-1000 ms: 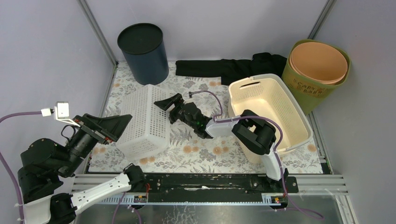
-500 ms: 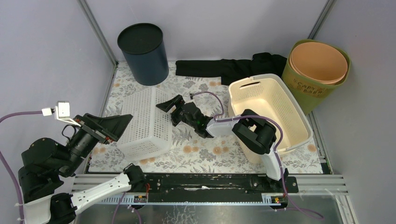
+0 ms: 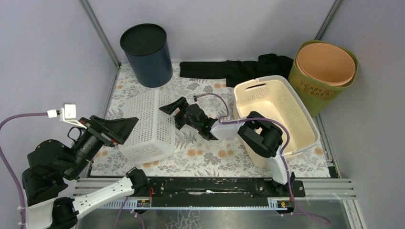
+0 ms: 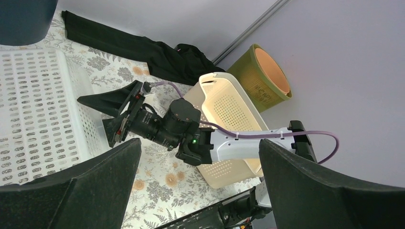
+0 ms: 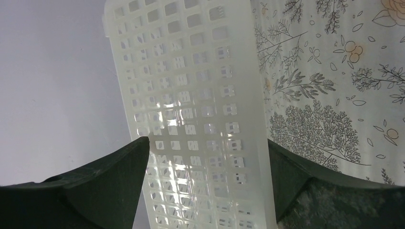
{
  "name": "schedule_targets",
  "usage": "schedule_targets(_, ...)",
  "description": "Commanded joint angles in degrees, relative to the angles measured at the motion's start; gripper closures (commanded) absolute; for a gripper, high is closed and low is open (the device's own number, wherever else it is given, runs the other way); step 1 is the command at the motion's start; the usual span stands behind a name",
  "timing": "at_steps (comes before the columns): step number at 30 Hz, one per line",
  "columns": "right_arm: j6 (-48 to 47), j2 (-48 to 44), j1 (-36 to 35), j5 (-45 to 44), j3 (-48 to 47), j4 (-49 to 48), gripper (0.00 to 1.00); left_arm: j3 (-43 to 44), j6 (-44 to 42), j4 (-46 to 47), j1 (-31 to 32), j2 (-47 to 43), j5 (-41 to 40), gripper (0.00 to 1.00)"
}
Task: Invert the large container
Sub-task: Position the container upside down at the corner of the board.
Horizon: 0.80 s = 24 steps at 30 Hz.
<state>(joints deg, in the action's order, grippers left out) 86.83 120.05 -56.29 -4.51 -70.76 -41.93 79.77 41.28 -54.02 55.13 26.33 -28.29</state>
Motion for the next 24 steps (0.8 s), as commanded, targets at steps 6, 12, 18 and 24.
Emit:
schedule_targets(6,-1.00,2.77,-0.04,3.36,-4.76,1.90,0.11,-1.05,0.04,0.32,-0.08,-0.57,-0.36,0.00)
schedule_targets(12,-1.23,5.23,-0.54,5.25,-6.61,2.55,0.11,-1.52,0.12,0.32,-0.11,-0.84,-0.35,0.00)
schedule_targets(18,-2.02,7.58,-1.06,7.81,-9.27,3.77,0.11,-2.25,0.38,0.61,-0.09,-0.57,-0.06,0.00)
schedule_targets(24,-3.29,10.34,-1.70,10.45,-12.85,6.57,0.11,-2.89,0.54,1.20,-0.11,0.55,0.31,0.00)
